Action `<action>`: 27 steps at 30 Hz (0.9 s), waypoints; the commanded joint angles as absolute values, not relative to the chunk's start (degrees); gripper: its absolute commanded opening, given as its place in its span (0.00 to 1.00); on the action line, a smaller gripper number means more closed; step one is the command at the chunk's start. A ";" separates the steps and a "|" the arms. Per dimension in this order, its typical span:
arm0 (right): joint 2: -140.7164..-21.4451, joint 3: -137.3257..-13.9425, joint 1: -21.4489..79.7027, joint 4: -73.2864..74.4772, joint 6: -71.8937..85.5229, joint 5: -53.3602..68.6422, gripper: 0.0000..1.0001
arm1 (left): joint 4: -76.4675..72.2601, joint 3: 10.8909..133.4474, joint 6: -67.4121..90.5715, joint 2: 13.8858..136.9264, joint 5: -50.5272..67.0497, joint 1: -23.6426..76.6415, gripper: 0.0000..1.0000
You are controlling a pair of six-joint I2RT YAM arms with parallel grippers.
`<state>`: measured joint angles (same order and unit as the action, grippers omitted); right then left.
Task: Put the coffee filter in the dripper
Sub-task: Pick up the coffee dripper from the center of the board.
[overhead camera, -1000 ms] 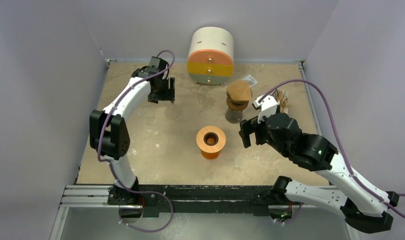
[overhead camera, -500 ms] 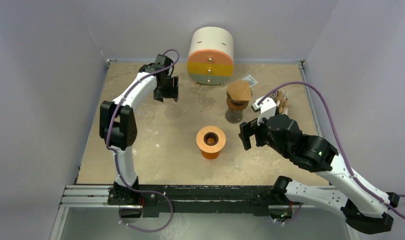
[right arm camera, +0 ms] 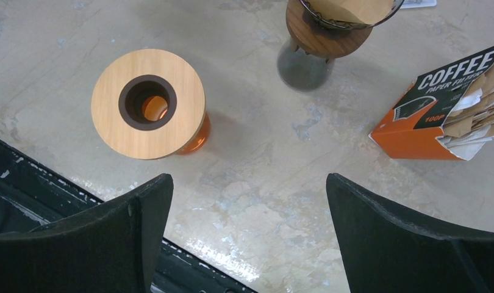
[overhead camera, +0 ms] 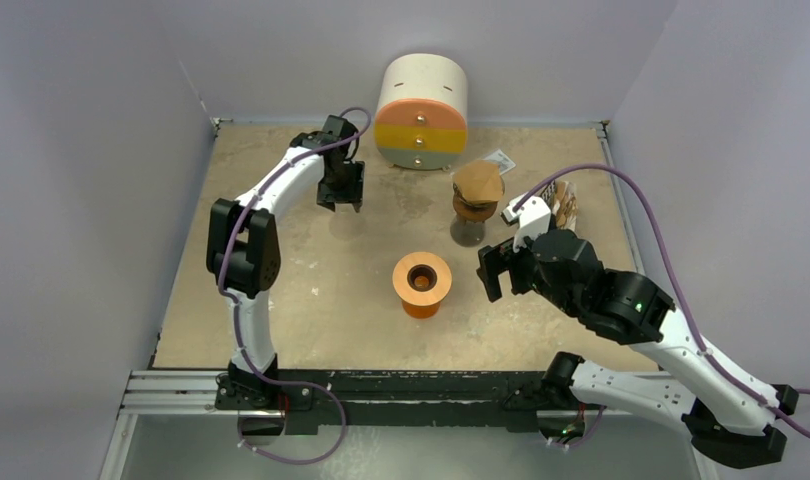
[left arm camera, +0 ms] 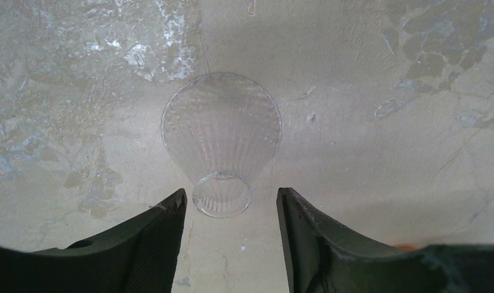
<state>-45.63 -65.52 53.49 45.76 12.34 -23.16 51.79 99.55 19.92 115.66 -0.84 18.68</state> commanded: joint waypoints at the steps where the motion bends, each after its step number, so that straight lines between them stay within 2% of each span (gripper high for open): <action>1: -45.24 -65.29 53.23 44.14 11.60 -23.32 0.98 | 51.95 101.01 19.74 115.47 -2.78 18.80 0.54; 12: -44.81 -65.28 53.21 44.52 11.80 -23.65 0.98 | 52.42 101.42 19.68 116.26 -3.34 19.07 0.44; 22: -44.32 -65.17 53.19 44.57 11.84 -23.84 0.98 | 52.99 102.62 19.69 117.32 -3.43 19.33 0.38; 27: -44.22 -64.95 53.20 44.64 11.93 -23.95 0.98 | 53.17 102.92 19.52 117.42 -3.44 19.51 0.26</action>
